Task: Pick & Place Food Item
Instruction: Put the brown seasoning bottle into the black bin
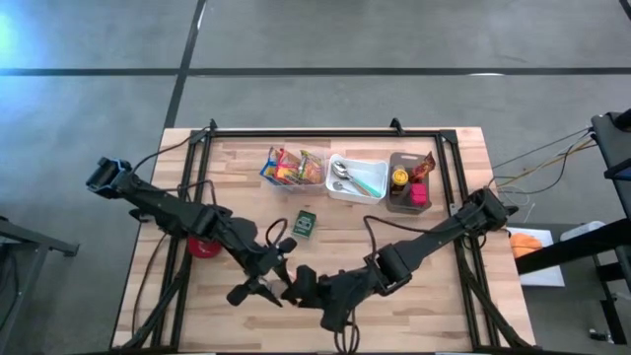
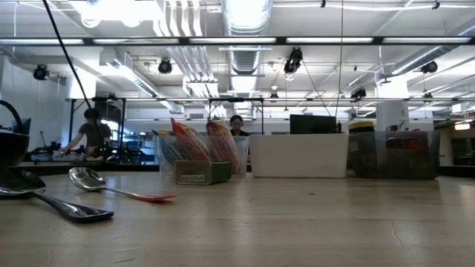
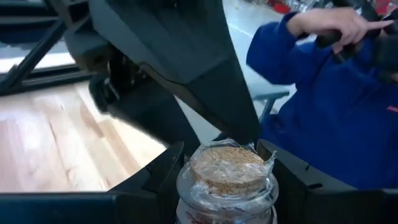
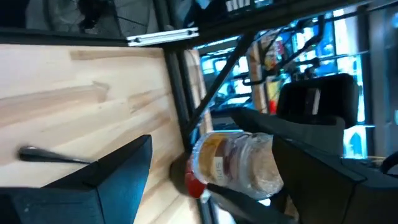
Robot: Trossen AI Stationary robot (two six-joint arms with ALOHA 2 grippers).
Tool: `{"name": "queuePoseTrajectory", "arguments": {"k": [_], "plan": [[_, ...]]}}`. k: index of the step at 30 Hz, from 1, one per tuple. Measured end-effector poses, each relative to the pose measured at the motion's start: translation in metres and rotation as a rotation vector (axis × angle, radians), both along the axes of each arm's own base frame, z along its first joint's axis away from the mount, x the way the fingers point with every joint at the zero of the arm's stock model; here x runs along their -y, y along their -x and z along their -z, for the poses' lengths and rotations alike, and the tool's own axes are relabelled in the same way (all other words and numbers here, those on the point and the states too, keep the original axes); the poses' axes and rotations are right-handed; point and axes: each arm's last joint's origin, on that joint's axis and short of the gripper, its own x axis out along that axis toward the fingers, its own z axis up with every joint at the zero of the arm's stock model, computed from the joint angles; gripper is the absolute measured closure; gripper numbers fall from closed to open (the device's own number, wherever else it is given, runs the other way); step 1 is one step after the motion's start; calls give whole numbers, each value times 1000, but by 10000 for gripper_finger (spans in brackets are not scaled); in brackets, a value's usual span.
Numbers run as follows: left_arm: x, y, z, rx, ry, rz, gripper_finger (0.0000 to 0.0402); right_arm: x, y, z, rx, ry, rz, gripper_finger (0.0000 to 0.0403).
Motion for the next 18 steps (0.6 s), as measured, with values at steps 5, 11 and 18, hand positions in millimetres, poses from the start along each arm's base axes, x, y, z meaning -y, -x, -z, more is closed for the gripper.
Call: {"name": "queuePoseTrajectory", "arguments": {"k": [5,11,18], "plan": [[-1,0,0,-16,4,-26,231,-15,5,-8,82,-82,30,74],[-10,6,9,-95,-162,-298,231,-28,18,-31,202,-470,320,74],[-4,22,17,10,-605,-725,231,-15,24,-41,283,-957,665,74]]}}
